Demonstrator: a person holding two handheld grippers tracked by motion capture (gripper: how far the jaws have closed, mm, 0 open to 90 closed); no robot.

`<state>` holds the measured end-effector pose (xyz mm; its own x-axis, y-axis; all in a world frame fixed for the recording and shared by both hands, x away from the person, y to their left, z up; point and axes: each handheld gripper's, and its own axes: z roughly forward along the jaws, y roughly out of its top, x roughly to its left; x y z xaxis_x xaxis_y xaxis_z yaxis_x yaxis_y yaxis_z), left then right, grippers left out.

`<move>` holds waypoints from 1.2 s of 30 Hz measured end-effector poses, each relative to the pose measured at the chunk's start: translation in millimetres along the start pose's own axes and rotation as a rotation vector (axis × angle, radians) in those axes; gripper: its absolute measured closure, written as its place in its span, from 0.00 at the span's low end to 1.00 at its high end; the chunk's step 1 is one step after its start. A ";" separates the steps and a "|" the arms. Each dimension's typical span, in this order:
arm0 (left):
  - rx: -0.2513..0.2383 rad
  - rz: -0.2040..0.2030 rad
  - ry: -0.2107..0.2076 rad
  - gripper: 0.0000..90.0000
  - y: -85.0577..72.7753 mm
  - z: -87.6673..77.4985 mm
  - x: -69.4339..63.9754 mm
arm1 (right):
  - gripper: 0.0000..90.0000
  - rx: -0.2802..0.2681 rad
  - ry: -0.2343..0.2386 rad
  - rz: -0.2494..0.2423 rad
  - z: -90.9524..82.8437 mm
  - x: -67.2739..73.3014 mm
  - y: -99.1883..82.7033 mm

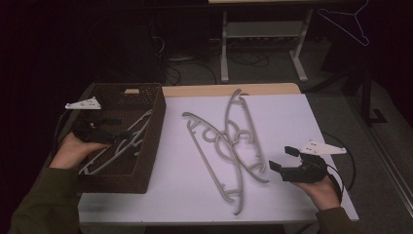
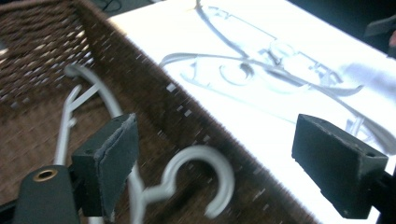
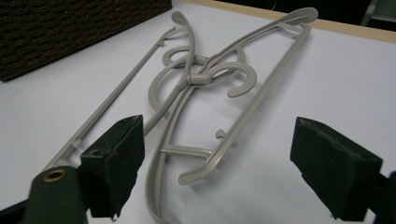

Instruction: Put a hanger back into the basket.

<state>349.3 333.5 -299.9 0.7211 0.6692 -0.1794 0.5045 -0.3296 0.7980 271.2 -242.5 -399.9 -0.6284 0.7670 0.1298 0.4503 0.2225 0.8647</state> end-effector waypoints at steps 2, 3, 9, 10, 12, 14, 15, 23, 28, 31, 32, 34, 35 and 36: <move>-0.012 0.003 -0.008 0.16 4.7 6.3 -9.1 | 0.19 0.003 0.001 -0.008 0.9 1.2 1.0; -0.013 0.013 -0.011 0.16 6.2 8.6 -11.5 | 0.19 0.003 0.002 -0.010 1.0 1.4 1.1; -0.037 0.012 -0.030 0.15 16.2 29.7 -33.9 | 0.19 0.007 0.002 -0.018 1.6 2.8 1.6; -0.038 0.014 -0.038 0.15 17.4 33.3 -36.8 | 0.19 0.007 0.002 -0.018 1.6 2.8 1.6; -0.037 0.015 -0.049 0.15 19.5 40.7 -43.0 | 0.19 0.006 0.002 -0.019 1.5 2.8 1.7; -0.035 0.020 -0.056 0.14 21.2 48.2 -49.2 | 0.19 0.007 0.004 -0.021 1.7 2.9 1.7; -0.040 0.022 -0.061 0.14 22.0 51.8 -53.1 | 0.19 0.007 0.005 -0.022 1.8 3.0 1.7; -0.023 0.058 -0.104 0.16 26.6 87.6 -89.0 | 0.20 0.018 0.010 -0.028 3.8 4.4 2.4; 0.003 0.073 -0.135 0.18 21.0 113.9 -107.7 | 0.26 0.023 0.027 -0.037 4.8 6.9 2.9; 0.019 0.085 -0.143 0.28 12.8 129.8 -116.0 | 0.40 0.029 0.053 -0.050 4.9 11.7 3.5; 0.028 0.083 -0.144 0.32 10.6 132.9 -117.1 | 0.45 0.033 0.068 -0.061 6.0 14.0 3.8; 0.043 0.080 -0.158 0.55 4.5 141.2 -116.9 | 0.58 0.058 0.103 -0.084 10.3 20.9 4.1; 0.051 0.074 -0.160 0.59 1.0 145.3 -116.7 | 0.61 0.071 0.111 -0.092 12.7 23.7 4.1; 0.061 0.072 -0.155 0.67 -2.4 149.3 -115.9 | 0.67 0.089 0.124 -0.098 15.0 26.8 4.2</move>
<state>335.4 157.3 -366.9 0.8189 0.5328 -0.2134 0.4732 -0.4164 0.7763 265.8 -212.0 -400.1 -0.7428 0.6604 0.1103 0.4339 0.3493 0.8305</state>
